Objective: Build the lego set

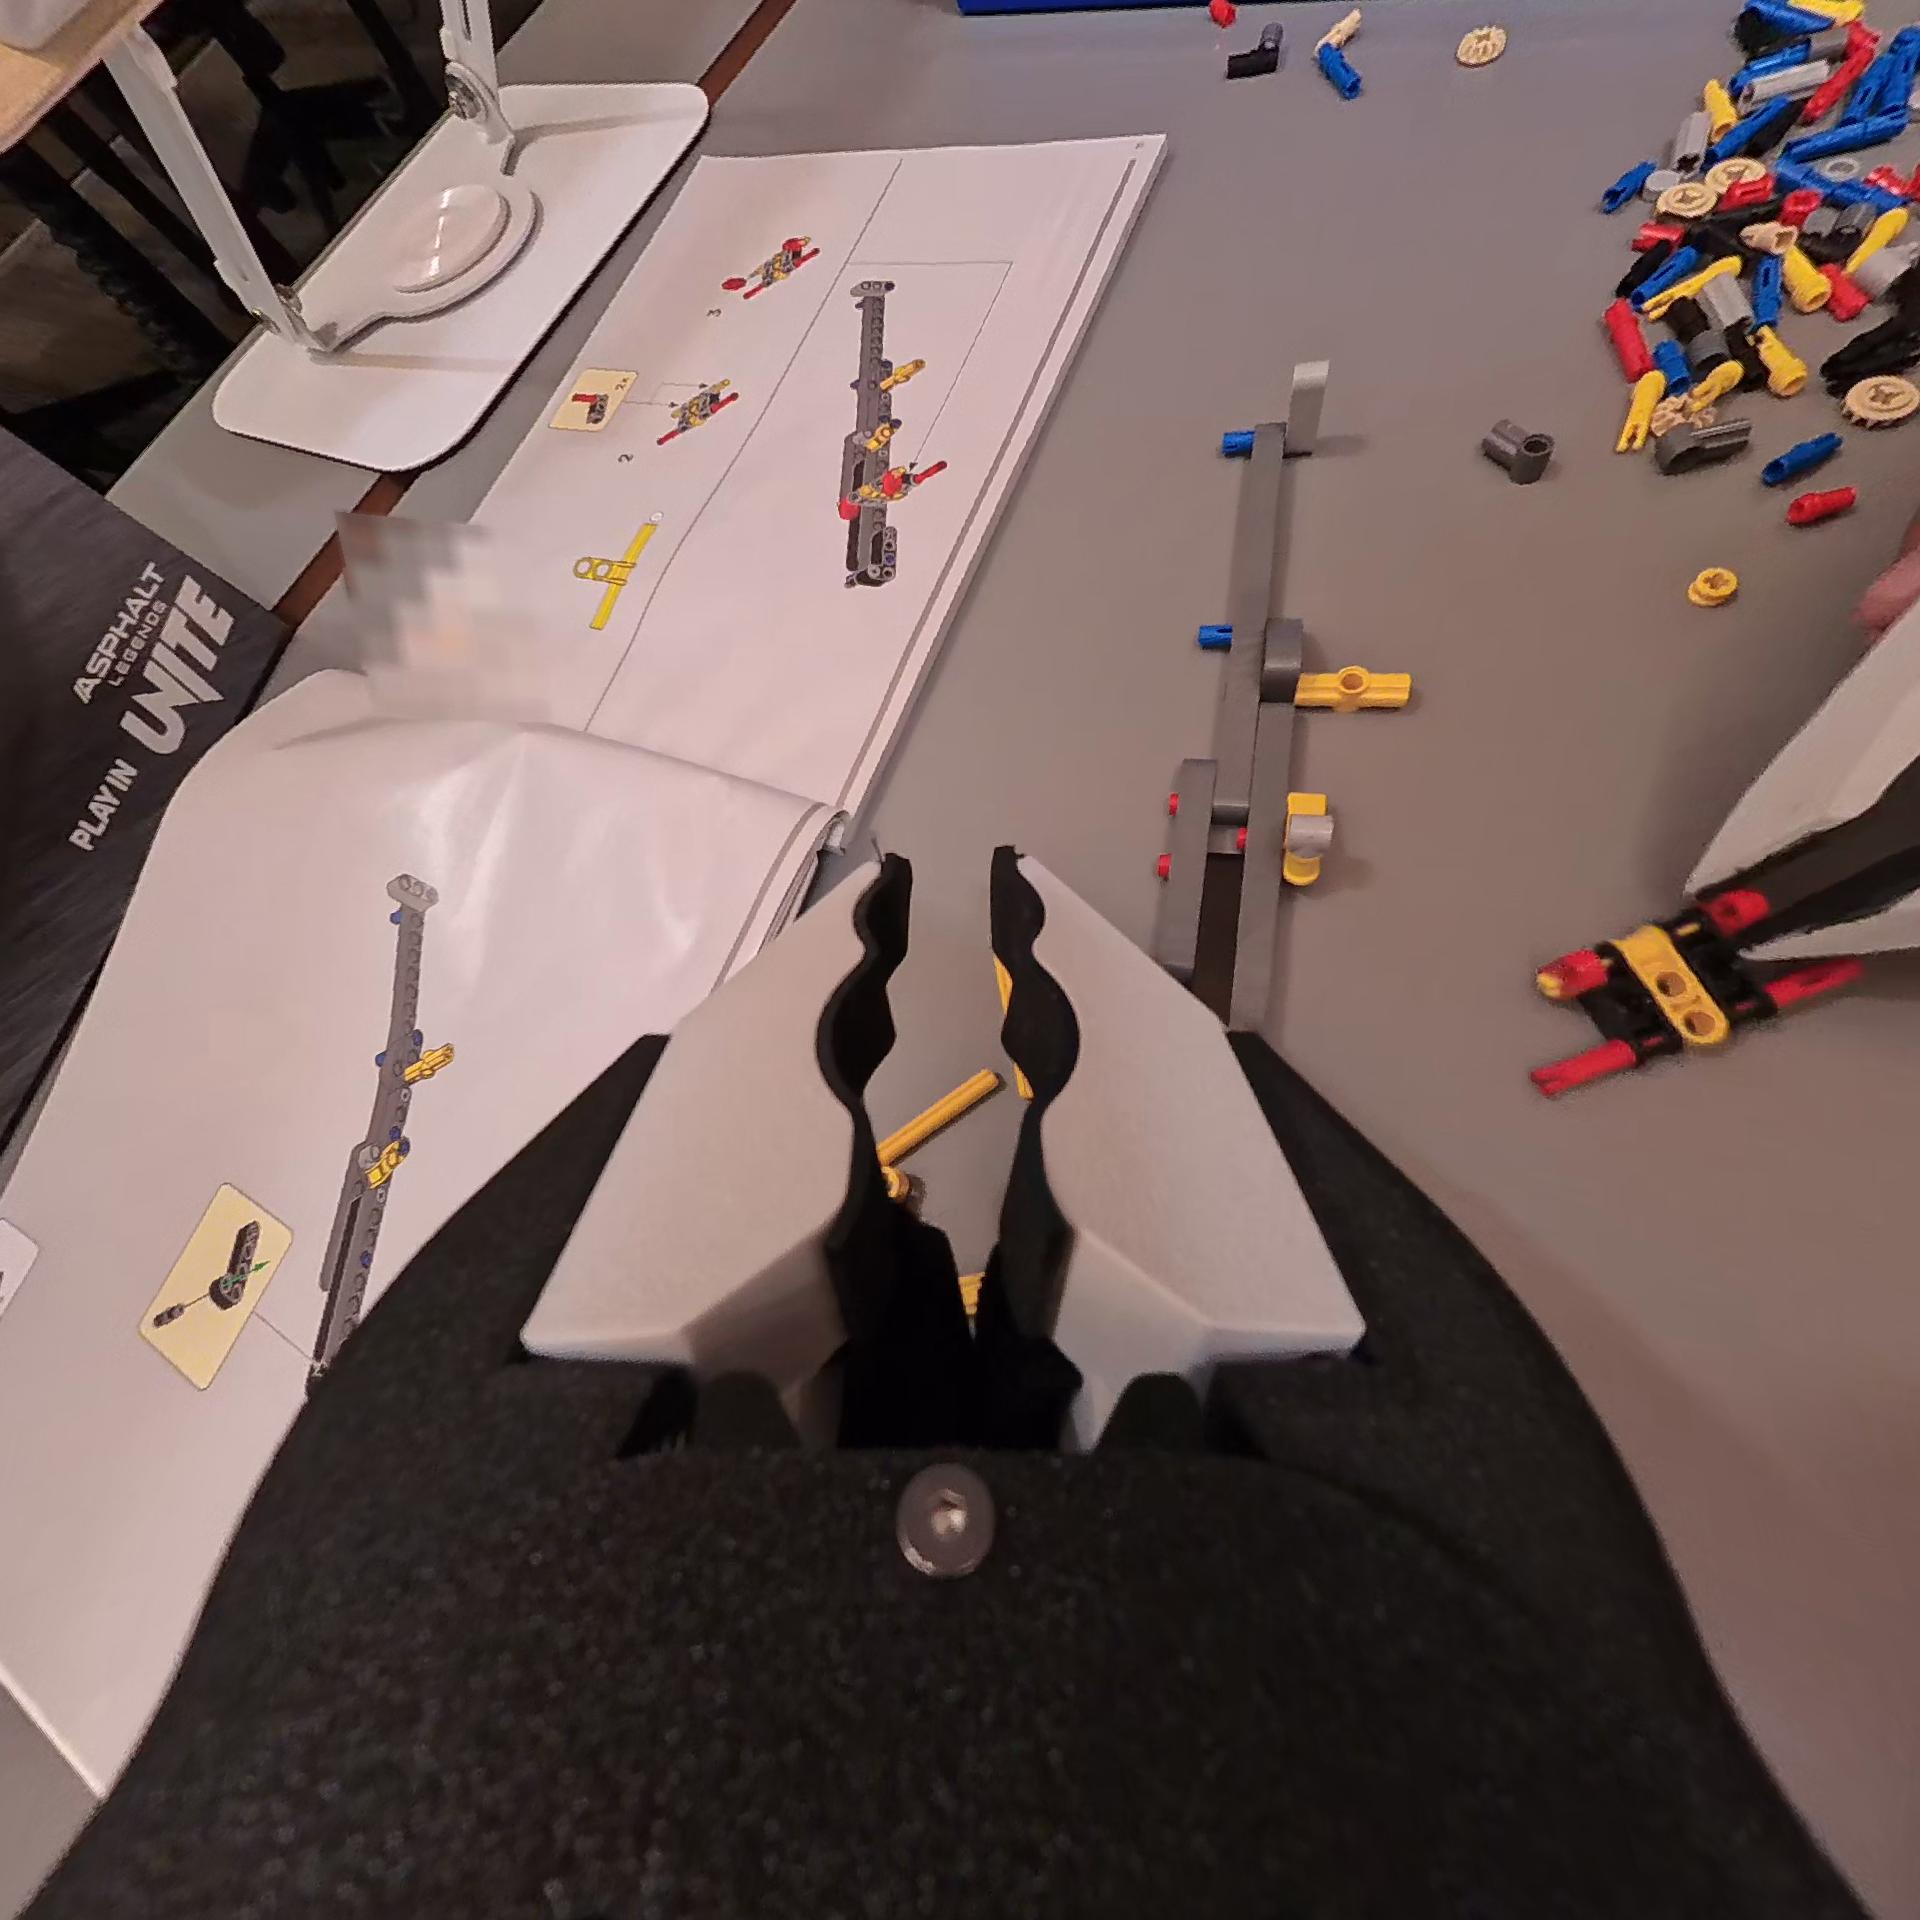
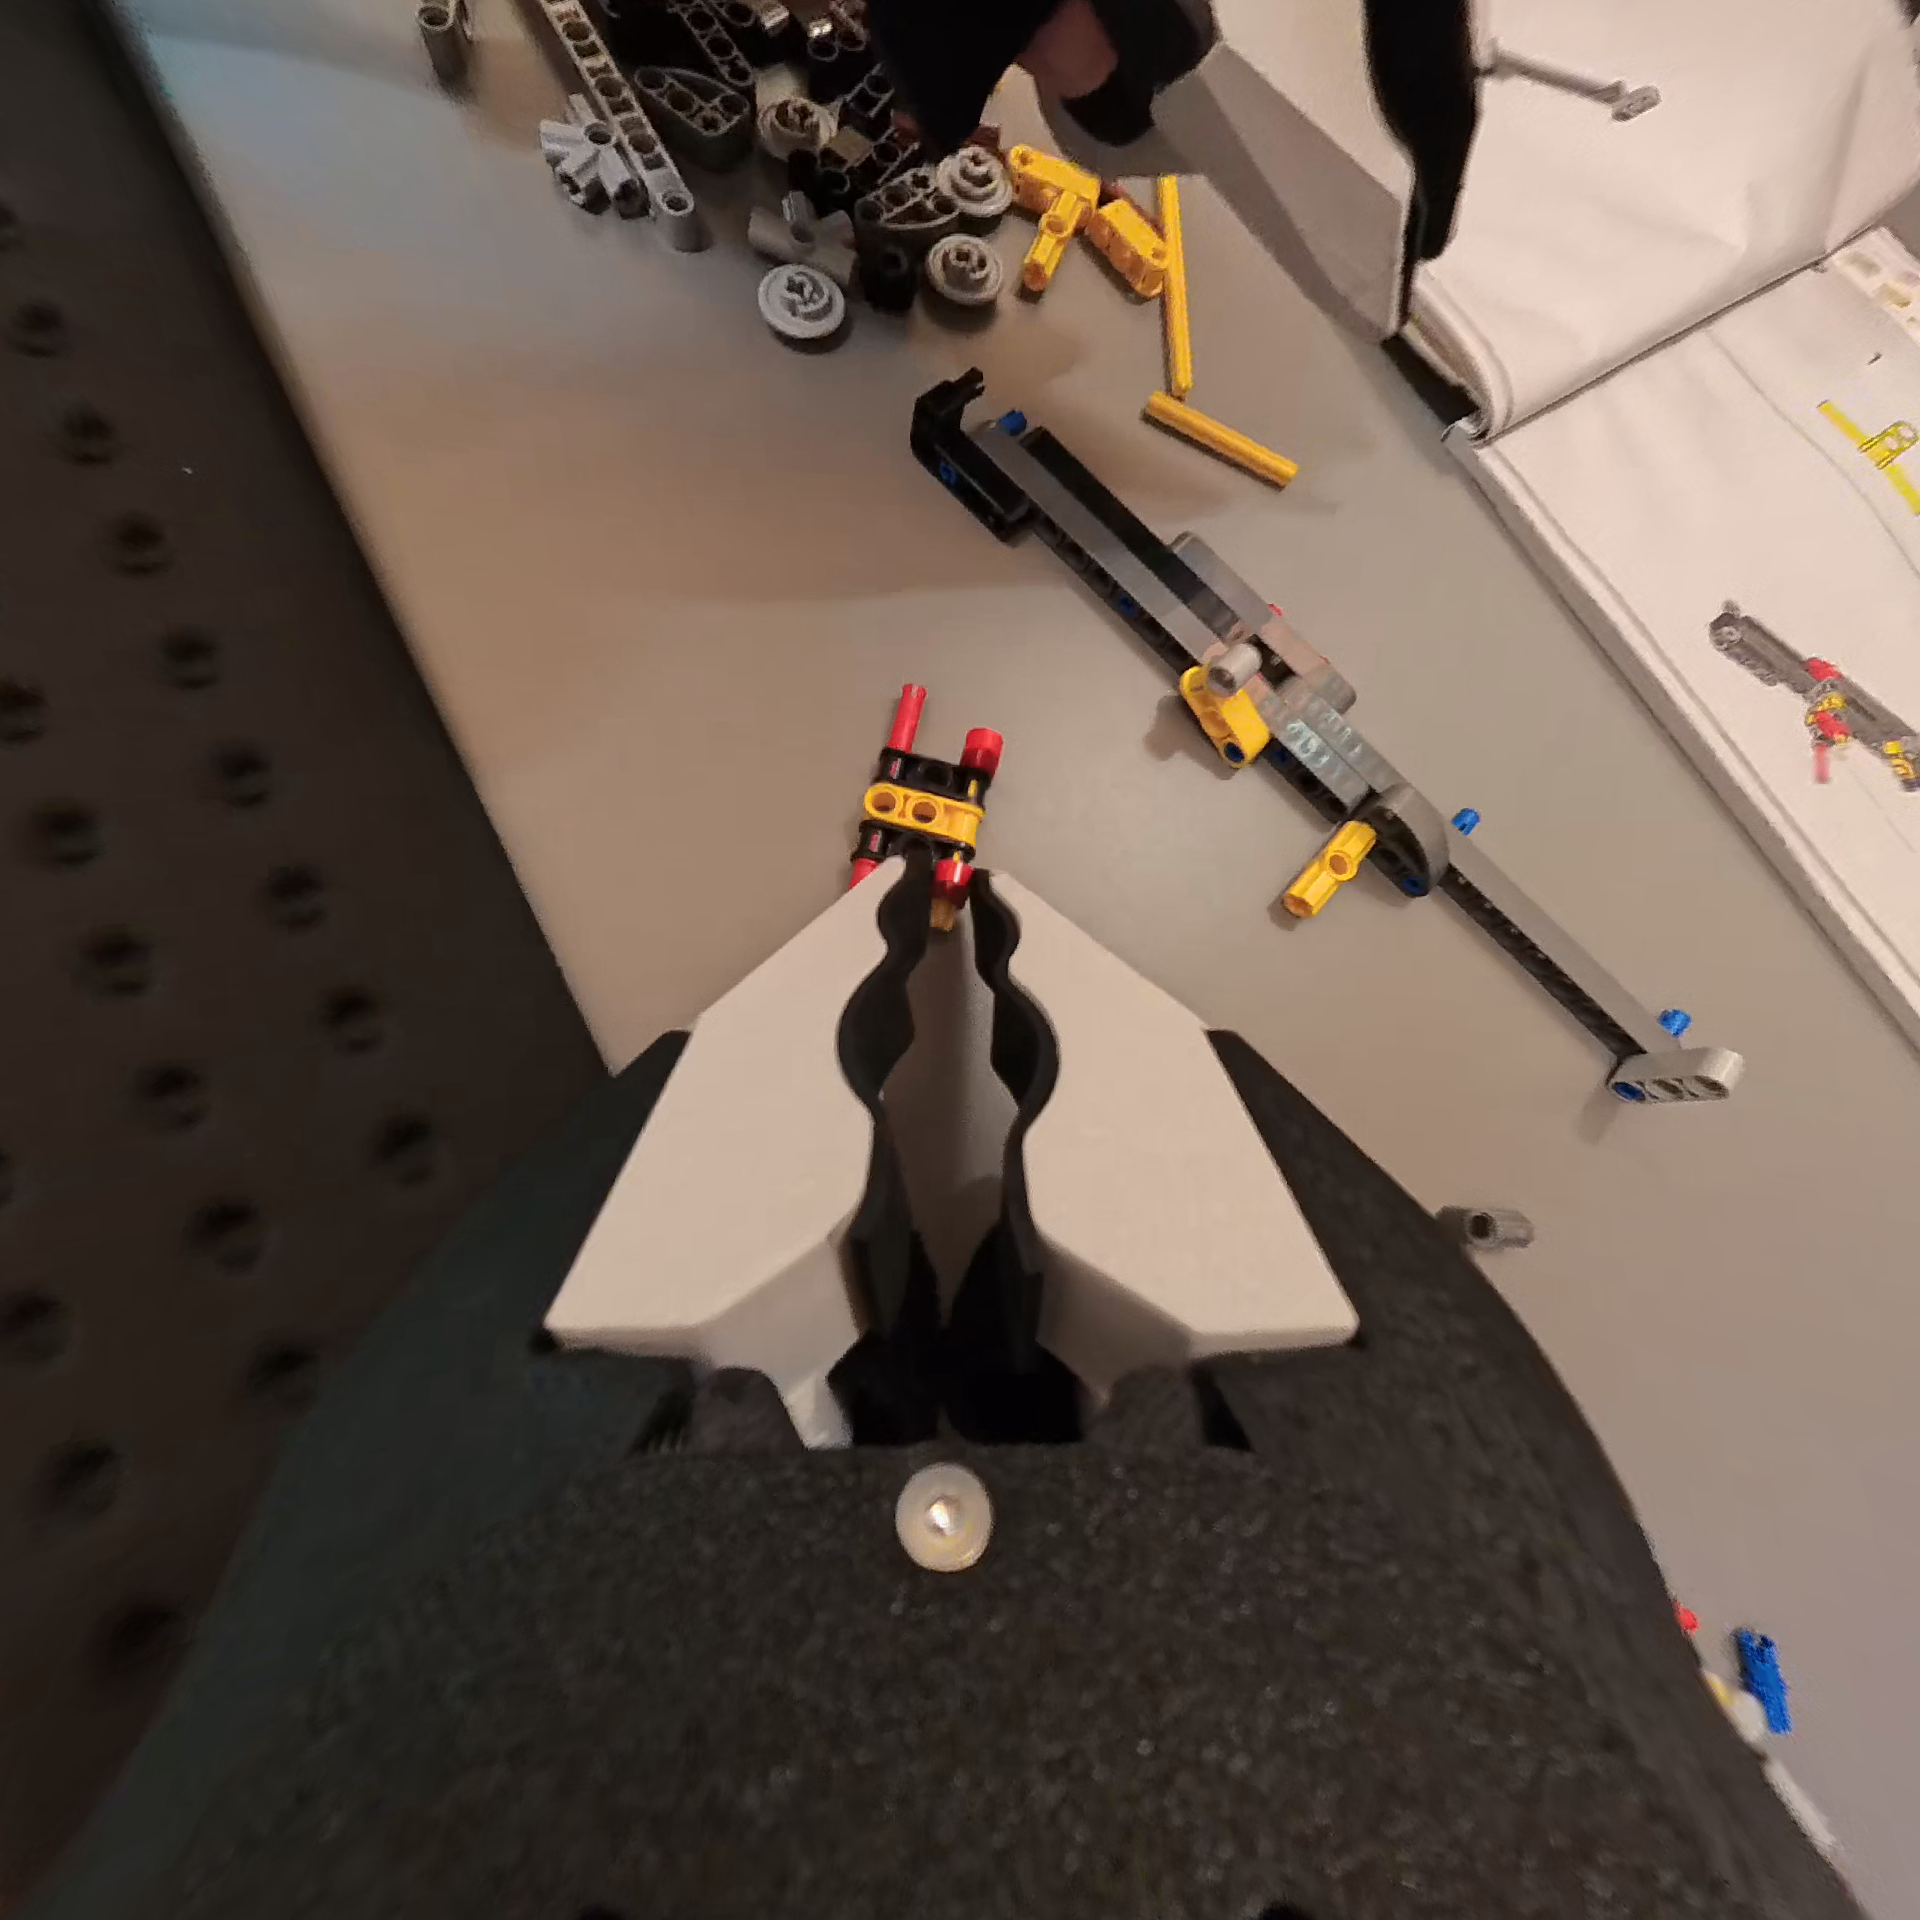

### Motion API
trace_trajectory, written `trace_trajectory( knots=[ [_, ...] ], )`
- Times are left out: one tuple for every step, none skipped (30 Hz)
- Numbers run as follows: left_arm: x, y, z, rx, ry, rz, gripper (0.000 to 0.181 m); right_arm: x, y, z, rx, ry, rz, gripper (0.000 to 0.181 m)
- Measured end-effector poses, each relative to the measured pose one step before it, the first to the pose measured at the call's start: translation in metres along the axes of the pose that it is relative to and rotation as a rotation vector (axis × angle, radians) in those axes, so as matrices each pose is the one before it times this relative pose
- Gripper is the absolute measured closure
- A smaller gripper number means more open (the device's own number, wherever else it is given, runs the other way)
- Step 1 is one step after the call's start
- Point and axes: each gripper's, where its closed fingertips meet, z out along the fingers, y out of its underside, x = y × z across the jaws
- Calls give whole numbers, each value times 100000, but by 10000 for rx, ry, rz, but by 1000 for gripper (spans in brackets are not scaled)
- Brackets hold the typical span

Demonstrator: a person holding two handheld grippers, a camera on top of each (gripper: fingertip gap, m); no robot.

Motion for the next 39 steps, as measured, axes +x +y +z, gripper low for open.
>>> trace_trajectory(
  knots=[
    [-38,1,-16,7,8,-32,167,372,-245,-71,170,276,-66,174],
    [-49,0,-16,8,2,-28,167,379,-226,-44,155,286,-69,174],
    [-25,-11,-14,13,8,-22,167,522,-201,-36,127,392,-85,174],
    [42,-28,-34,23,54,-44,167,716,-196,-23,131,565,-179,174],
    [146,-103,-50,63,139,-107,167,745,-145,-19,119,667,-353,174],
    [303,-212,-70,123,252,-187,167,681,-63,-13,51,705,-516,174],
    [447,-320,-102,176,351,-243,167,548,70,13,-90,635,-634,174],
    [663,-389,-137,207,475,-235,167,467,24,3,-97,587,-650,174],
    [929,-433,-122,226,610,-182,166,423,-123,-18,11,567,-591,174],
    [963,-370,-76,199,574,-140,166,366,-138,-38,6,502,-581,174],
    [938,-292,9,135,494,-86,165,307,-105,-43,-47,448,-520,174],
    [959,-189,78,77,469,-28,165,153,-143,-37,-24,318,-426,174],
    [799,-61,161,1,333,2,165,122,-263,-82,52,270,-339,174],
    [500,75,235,-96,126,55,164,144,-296,-113,79,231,-269,174],
    [196,100,249,-106,-89,122,163,153,-207,-69,47,188,-157,174],
    [137,31,197,-49,-132,168,163,25,-74,-9,-9,67,-65,174],
    [400,5,163,-34,56,158,163,-69,92,65,-79,-18,-4,174],
    [498,20,171,-42,157,63,161,60,161,73,-93,59,-24,174],
    [324,-7,187,-30,72,-16,160,103,148,54,-88,54,-11,174],
    [227,2,217,-33,13,5,160,29,29,1,-17,2,55,174],
    [161,114,246,-83,-26,59,161,7,-139,-45,74,-2,28,174],
    [21,126,248,-90,-117,91,162,-50,-90,-24,31,-12,-8,174],
    [-167,-40,162,22,-243,62,167,-33,-34,4,-11,29,-72,174],
    [-197,-163,84,87,-226,-26,171,2,-28,-2,-11,52,-92,174],
    [5,-85,75,27,-38,-86,174,-66,14,13,-28,-19,-25,174],
    [-4,91,99,-76,-14,-66,174,-81,55,20,-33,-35,-9,174],
    [-113,168,70,-101,-77,6,176,-36,28,30,-14,-11,6,174],
    [-96,97,49,-49,-87,29,176,131,-57,-34,20,79,-7,174],
    [-83,21,30,-7,-107,74,178,185,-47,-42,11,90,35,174],
    [-66,-41,15,13,-134,131,178,-9,-87,-25,48,-32,105,174],
    [-43,-7,30,-28,-126,153,179,-6,-56,-21,30,-3,39,174],
    [-52,-93,-15,25,-140,144,179,24,-44,-5,30,42,-15,174],
    [-59,-233,-84,133,-138,92,179,-6,-54,-7,52,26,18,174],
    [18,-127,-74,65,-55,89,179,49,-122,-69,80,4,54,174],
    [58,61,-45,-34,33,124,179,41,-250,-141,167,-49,180,174],
    [53,24,-68,7,63,65,179,-75,-149,-63,120,-140,283,174],
    [25,7,-92,31,80,-23,179,-95,-29,-7,73,-148,237,174],
    [21,-14,-72,32,99,-48,179,58,-100,-57,104,-30,111,174],
    [55,-82,-78,64,102,-47,179,64,-193,-122,141,-13,54,174]
  ],
)
